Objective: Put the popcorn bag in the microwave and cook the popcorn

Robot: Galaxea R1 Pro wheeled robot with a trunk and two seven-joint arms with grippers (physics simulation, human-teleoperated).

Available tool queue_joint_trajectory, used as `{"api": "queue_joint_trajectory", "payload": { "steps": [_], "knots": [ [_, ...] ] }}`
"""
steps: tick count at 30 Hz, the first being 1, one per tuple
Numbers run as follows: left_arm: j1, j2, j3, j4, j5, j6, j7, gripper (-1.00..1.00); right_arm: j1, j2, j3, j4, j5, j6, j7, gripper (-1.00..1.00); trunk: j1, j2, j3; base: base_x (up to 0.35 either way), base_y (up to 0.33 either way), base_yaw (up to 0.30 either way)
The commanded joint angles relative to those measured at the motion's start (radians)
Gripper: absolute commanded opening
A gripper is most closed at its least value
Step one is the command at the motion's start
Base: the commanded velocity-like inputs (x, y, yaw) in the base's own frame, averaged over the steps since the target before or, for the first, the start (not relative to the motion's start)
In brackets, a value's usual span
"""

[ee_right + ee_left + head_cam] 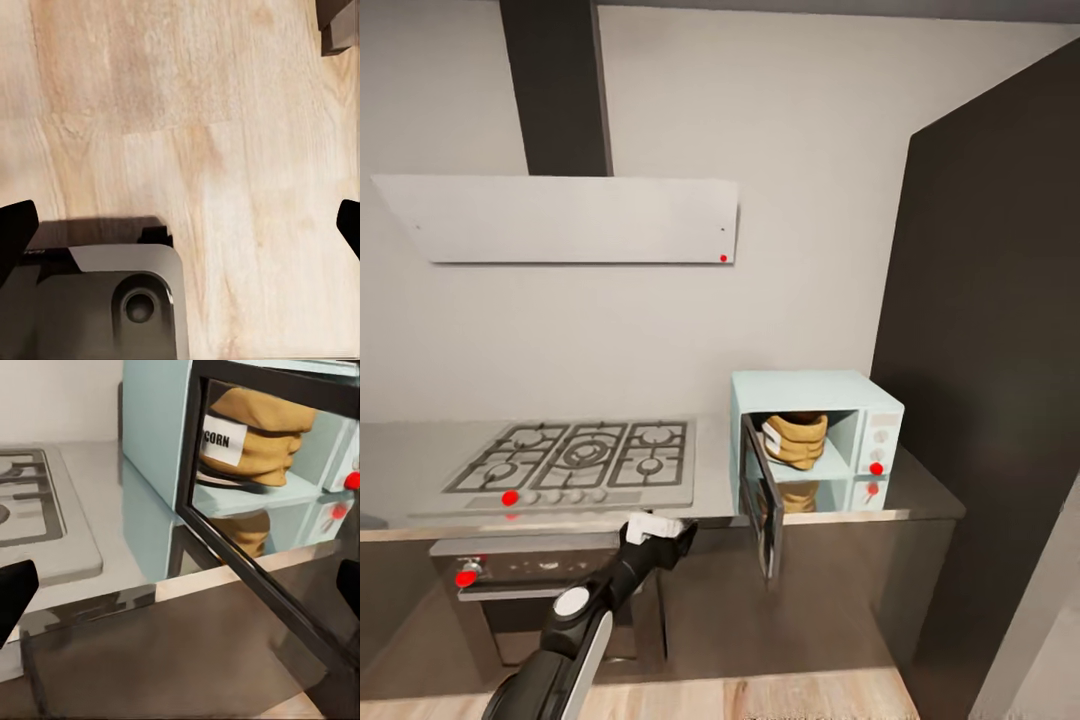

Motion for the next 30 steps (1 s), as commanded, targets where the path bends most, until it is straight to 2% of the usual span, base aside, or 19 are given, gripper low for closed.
{"api": "queue_joint_trajectory", "payload": {
  "steps": [1,4,16,30],
  "knots": [
    [0.000,0.002,0.002,-0.002,0.000,0.010,-0.005,1.00,-0.001,-0.001,-0.005,0.004,0.002,-0.006,0.001,1.00,0.000,-0.001,-0.001,0.011,0.000,-0.253],
    [0.000,0.009,0.003,-0.002,0.001,0.024,-0.009,1.00,-0.001,-0.001,-0.004,0.004,0.002,-0.006,0.001,1.00,0.000,-0.001,-0.002,0.218,0.000,-0.257],
    [0.000,0.011,0.004,-0.004,0.001,0.028,-0.010,1.00,-0.001,-0.001,-0.005,0.004,0.002,-0.006,0.006,1.00,0.000,-0.001,-0.002,0.264,0.000,-0.255],
    [-0.001,0.009,0.003,0.001,0.000,0.025,-0.009,1.00,-0.001,-0.001,-0.005,0.004,0.002,-0.006,0.007,1.00,0.000,-0.001,-0.002,0.023,0.000,-0.292]
  ]
}}
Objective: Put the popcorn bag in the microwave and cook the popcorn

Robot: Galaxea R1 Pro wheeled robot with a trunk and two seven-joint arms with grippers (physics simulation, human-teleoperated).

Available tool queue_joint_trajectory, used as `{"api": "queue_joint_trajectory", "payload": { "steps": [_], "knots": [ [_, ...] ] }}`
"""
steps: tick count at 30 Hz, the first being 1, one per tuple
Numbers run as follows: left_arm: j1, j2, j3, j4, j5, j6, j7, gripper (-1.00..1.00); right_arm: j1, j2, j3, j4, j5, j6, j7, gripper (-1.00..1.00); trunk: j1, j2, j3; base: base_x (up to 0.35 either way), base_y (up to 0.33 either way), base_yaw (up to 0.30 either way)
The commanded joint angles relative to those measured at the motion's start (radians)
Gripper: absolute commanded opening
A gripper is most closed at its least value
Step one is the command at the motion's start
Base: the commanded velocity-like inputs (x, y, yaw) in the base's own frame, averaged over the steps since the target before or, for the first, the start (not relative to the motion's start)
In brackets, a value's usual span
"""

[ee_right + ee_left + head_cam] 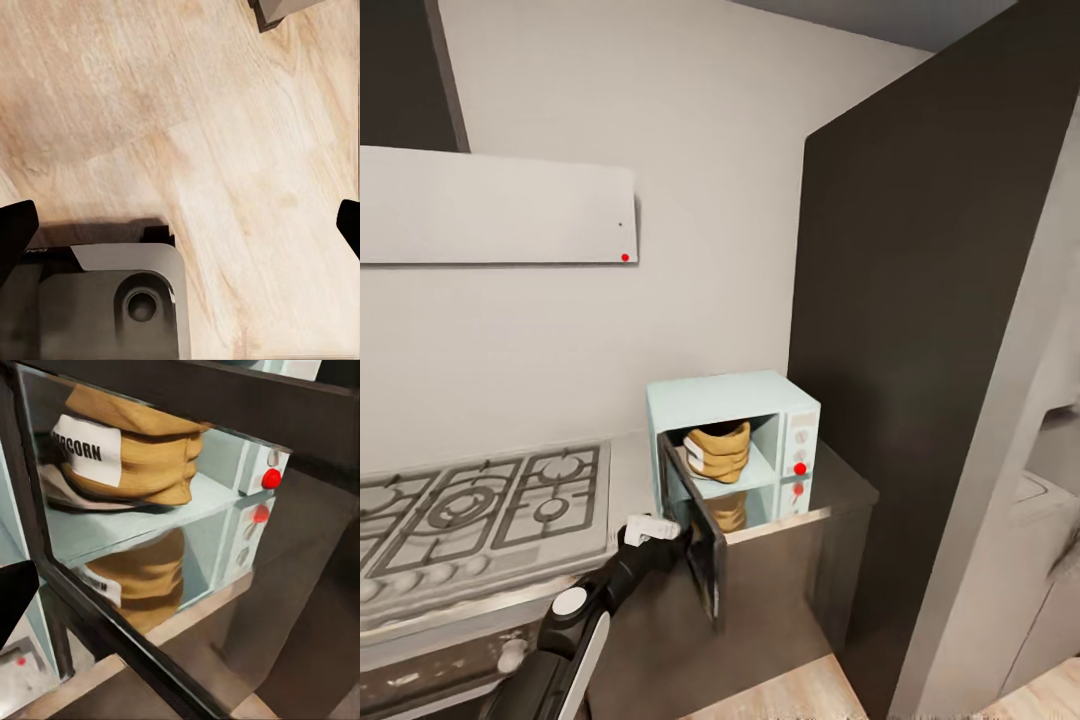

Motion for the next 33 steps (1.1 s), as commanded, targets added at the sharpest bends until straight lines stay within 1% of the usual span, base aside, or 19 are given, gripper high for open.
{"api": "queue_joint_trajectory", "payload": {
  "steps": [1,8,12,18,23,33],
  "knots": [
    [0.000,-0.001,0.001,-0.001,0.002,0.007,-0.005,1.00,-0.001,-0.001,-0.005,0.004,0.002,-0.006,0.001,1.00,0.000,-0.001,0.000,0.000,0.000,-0.297],
    [0.001,-0.001,0.001,-0.001,0.002,0.007,-0.004,1.00,-0.001,-0.001,-0.005,0.004,0.002,-0.006,0.001,1.00,0.000,-0.001,0.000,0.008,0.000,-0.297],
    [0.001,-0.001,0.002,-0.001,0.002,0.006,-0.002,1.00,-0.001,-0.001,-0.005,0.004,0.002,-0.006,0.001,1.00,0.000,-0.001,0.000,0.186,0.000,-0.297],
    [0.001,-0.001,0.002,-0.001,0.002,0.004,-0.001,1.00,-0.001,-0.001,-0.005,0.005,0.002,-0.006,0.001,1.00,0.000,-0.001,0.000,0.042,0.000,-0.297],
    [0.001,-0.001,0.002,0.000,0.002,0.006,-0.001,1.00,-0.001,0.002,-0.005,0.004,0.002,-0.006,0.001,1.00,0.000,-0.001,0.000,0.210,-0.021,-0.297],
    [0.001,-0.001,0.002,0.001,0.002,0.003,0.000,1.00,-0.001,0.004,-0.005,0.005,0.002,-0.006,0.001,1.00,0.000,-0.001,0.000,0.064,-0.004,-0.297]
  ]
}}
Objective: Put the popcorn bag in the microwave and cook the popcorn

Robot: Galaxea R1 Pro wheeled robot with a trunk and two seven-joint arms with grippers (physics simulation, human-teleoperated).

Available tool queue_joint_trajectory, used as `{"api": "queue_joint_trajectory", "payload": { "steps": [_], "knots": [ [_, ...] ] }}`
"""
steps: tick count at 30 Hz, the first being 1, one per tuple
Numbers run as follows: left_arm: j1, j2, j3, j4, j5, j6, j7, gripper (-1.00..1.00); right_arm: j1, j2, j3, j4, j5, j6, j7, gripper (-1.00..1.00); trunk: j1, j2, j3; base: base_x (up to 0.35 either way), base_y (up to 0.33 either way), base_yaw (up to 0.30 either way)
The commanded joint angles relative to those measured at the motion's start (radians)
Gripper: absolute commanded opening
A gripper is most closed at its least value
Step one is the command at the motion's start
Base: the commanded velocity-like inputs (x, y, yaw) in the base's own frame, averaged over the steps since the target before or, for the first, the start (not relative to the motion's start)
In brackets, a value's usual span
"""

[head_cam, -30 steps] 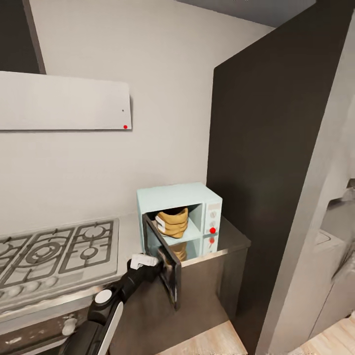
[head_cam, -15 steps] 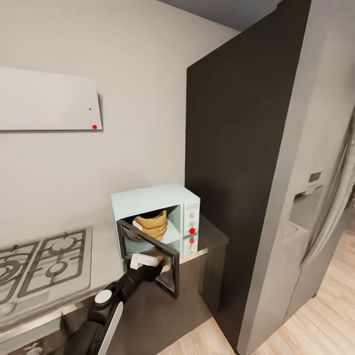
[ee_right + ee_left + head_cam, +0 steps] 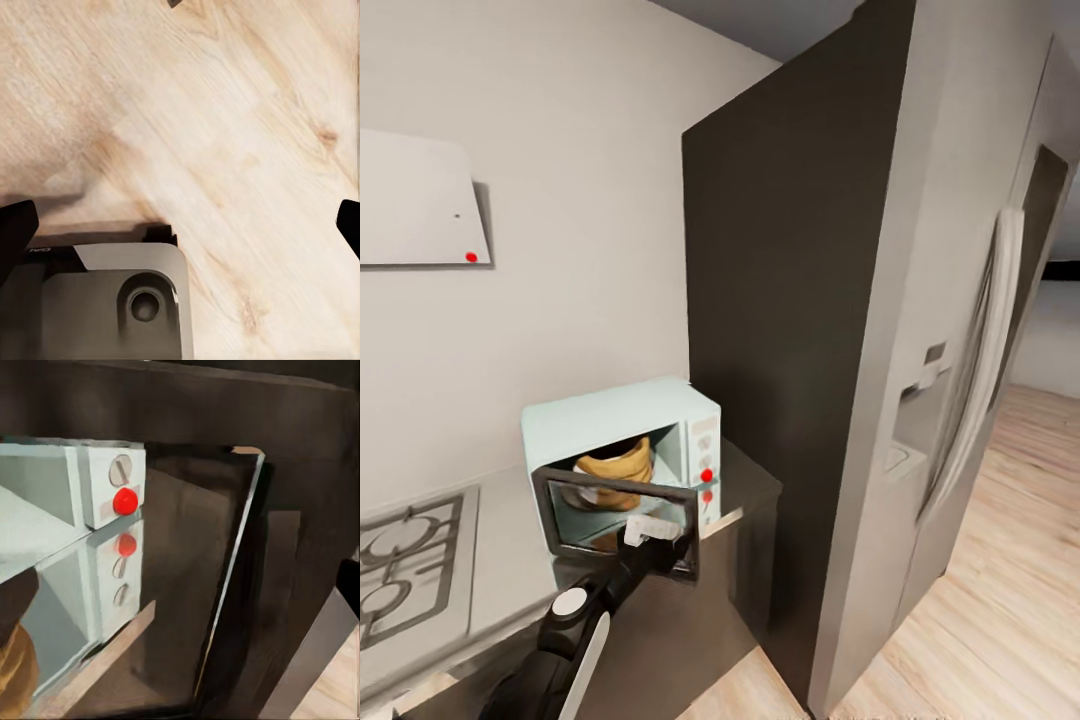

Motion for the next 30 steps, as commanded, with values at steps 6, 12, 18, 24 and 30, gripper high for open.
{"api": "queue_joint_trajectory", "payload": {
  "steps": [6,12,18,24,30],
  "knots": [
    [0.000,0.000,0.001,-0.003,0.002,0.008,-0.003,1.00,-0.001,-0.001,-0.005,0.004,0.002,-0.006,0.001,1.00,0.000,-0.001,0.000,0.086,0.051,-0.270],
    [0.000,0.000,0.001,-0.003,0.002,0.008,-0.002,1.00,-0.001,-0.001,-0.005,0.004,0.002,-0.006,0.001,1.00,0.000,-0.001,0.000,0.237,0.197,-0.034],
    [0.000,0.000,0.001,-0.003,0.002,-0.002,-0.002,1.00,-0.001,-0.001,-0.005,0.004,0.002,-0.006,0.001,1.00,0.000,-0.001,0.000,0.074,0.067,-0.001],
    [0.000,0.000,0.001,-0.003,0.002,-0.002,-0.001,1.00,-0.001,-0.001,-0.005,0.004,0.002,-0.006,0.001,1.00,0.000,-0.001,0.000,0.179,0.001,0.000],
    [0.000,0.000,0.001,-0.003,0.002,-0.003,-0.001,1.00,-0.001,-0.001,-0.006,0.004,0.002,-0.006,0.001,1.00,0.000,-0.001,0.000,0.115,0.015,0.000]
  ]
}}
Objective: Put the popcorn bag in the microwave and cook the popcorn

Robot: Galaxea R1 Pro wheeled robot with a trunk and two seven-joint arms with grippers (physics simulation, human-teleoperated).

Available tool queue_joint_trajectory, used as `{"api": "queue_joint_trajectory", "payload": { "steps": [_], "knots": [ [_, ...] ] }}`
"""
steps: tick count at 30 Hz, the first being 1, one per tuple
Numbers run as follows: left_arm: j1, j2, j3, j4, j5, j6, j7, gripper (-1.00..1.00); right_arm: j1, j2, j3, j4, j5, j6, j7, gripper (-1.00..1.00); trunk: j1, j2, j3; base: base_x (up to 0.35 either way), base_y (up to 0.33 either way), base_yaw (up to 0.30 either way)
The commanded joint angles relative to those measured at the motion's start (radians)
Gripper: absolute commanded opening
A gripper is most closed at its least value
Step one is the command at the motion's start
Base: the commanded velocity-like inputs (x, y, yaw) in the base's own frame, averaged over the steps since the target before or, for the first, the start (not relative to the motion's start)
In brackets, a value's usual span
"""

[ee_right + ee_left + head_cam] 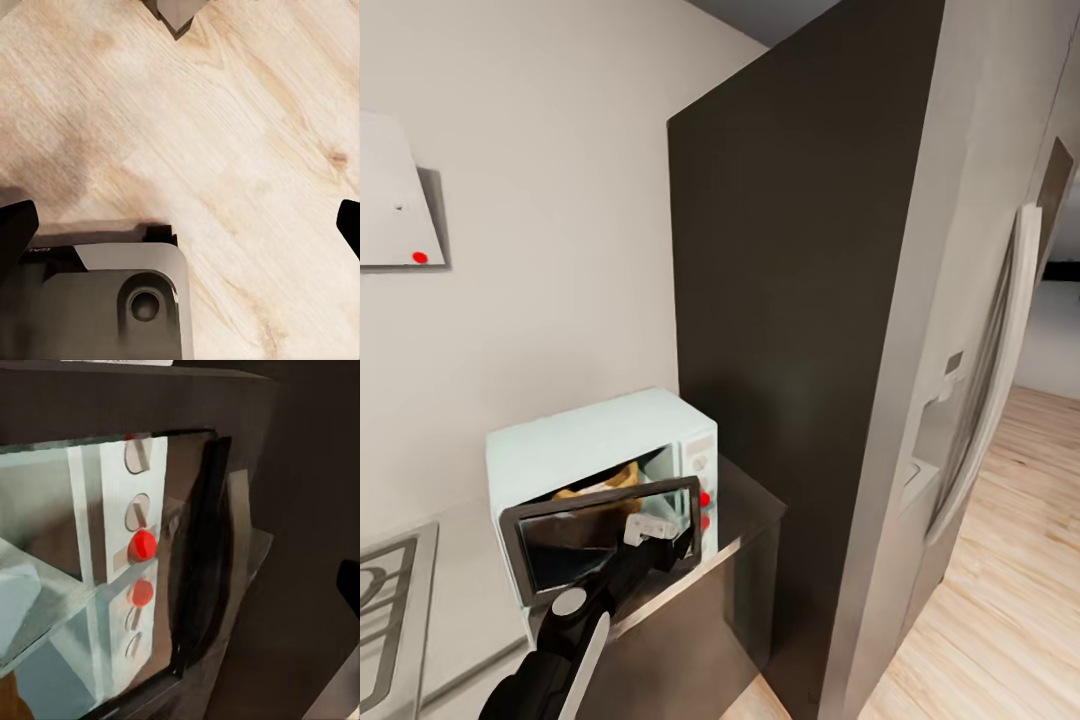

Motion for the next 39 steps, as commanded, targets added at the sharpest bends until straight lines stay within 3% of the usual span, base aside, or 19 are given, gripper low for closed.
{"api": "queue_joint_trajectory", "payload": {
  "steps": [1,19,39],
  "knots": [
    [0.000,0.000,0.002,-0.001,-0.001,0.006,-0.003,1.00,-0.001,-0.001,-0.005,0.004,0.002,-0.006,0.001,1.00,0.001,-0.001,0.000,0.155,0.127,0.000],
    [0.000,0.000,0.002,-0.001,-0.001,0.004,-0.002,1.00,-0.001,-0.001,-0.005,0.004,0.002,-0.008,-0.001,1.00,0.001,-0.001,0.000,0.154,0.019,0.000],
    [0.000,0.000,0.003,0.000,-0.001,0.004,0.000,1.00,-0.001,0.000,-0.006,0.004,0.002,-0.008,-0.001,1.00,0.001,-0.001,0.000,0.068,0.000,0.000]
  ]
}}
